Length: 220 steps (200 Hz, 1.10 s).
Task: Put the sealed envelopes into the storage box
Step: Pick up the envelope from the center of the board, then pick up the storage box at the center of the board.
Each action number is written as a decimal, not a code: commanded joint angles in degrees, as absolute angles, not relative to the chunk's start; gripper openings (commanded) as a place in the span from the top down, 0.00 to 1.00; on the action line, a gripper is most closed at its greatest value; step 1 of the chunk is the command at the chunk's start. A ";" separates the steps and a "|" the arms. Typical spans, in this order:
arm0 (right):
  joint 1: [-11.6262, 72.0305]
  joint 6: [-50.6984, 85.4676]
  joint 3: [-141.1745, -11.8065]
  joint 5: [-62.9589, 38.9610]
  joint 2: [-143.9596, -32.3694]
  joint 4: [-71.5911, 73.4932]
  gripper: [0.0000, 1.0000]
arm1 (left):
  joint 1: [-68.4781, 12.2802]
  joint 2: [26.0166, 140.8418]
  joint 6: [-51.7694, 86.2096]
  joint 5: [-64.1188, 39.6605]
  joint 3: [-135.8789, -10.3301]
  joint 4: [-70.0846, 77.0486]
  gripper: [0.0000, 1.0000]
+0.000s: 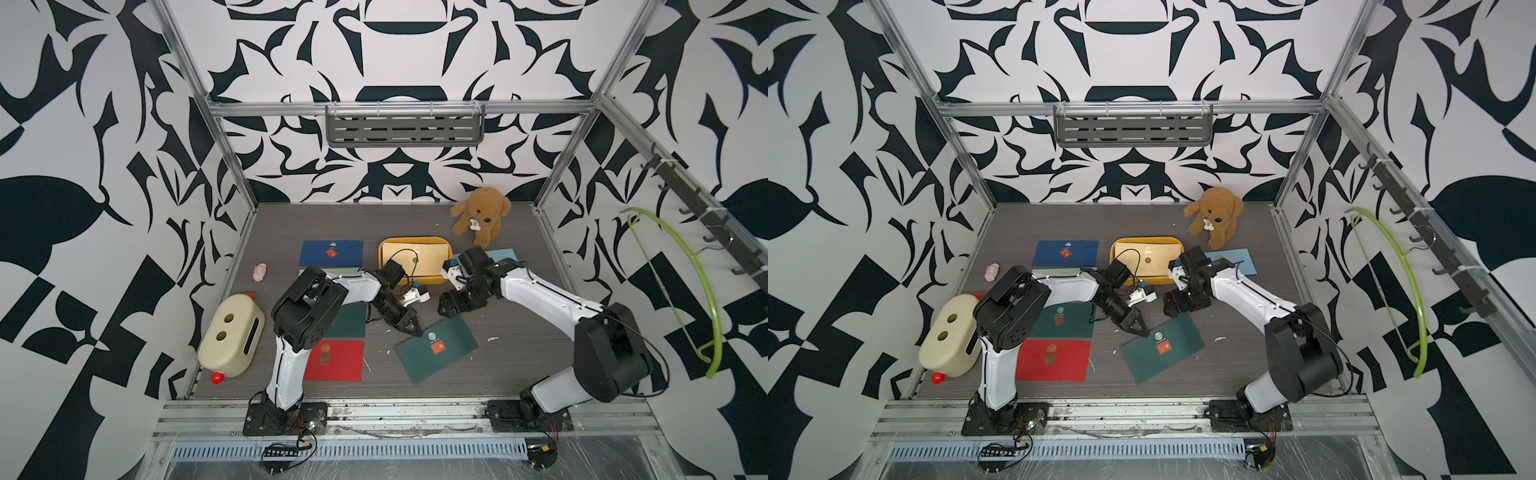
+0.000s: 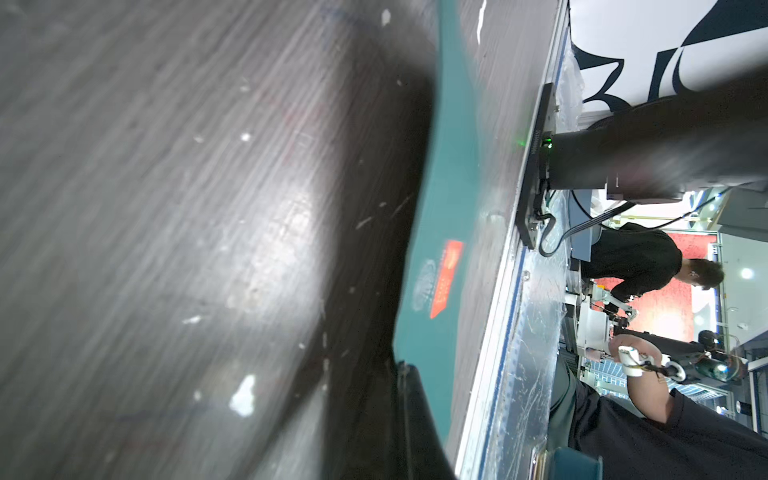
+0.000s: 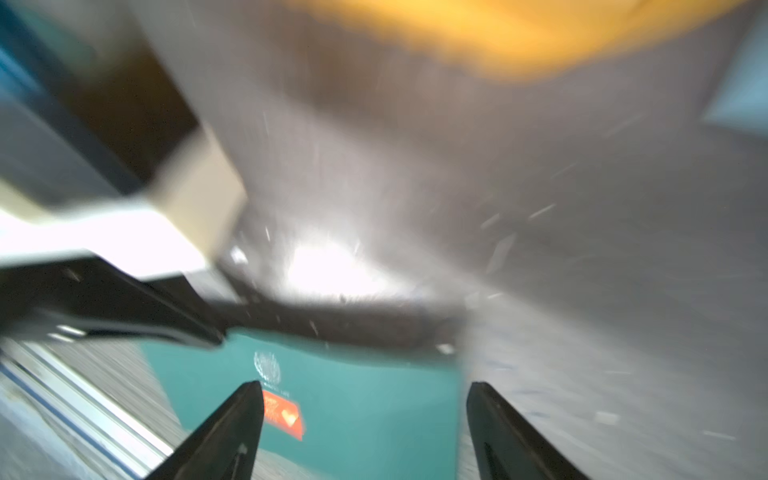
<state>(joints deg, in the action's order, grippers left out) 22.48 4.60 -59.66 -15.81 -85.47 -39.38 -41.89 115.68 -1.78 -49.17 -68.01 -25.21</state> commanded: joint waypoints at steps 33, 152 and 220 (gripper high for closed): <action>18.02 14.08 -72.66 -6.32 -91.56 -42.16 0.33 | -42.19 110.65 -0.28 -45.97 -67.27 -27.54 1.00; 18.02 23.13 -80.90 -4.39 -106.00 -36.04 0.41 | -42.12 103.38 -1.41 -41.28 -68.51 -35.32 1.00; 17.24 23.95 -84.97 -4.64 -110.26 -36.39 0.57 | -42.10 99.58 -1.14 -40.10 -68.44 -37.06 1.00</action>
<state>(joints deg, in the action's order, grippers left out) 17.58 23.51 -81.45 -4.47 -108.57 -36.12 -42.09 102.72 -0.43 -40.77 -68.01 -34.37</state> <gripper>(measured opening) 0.471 0.033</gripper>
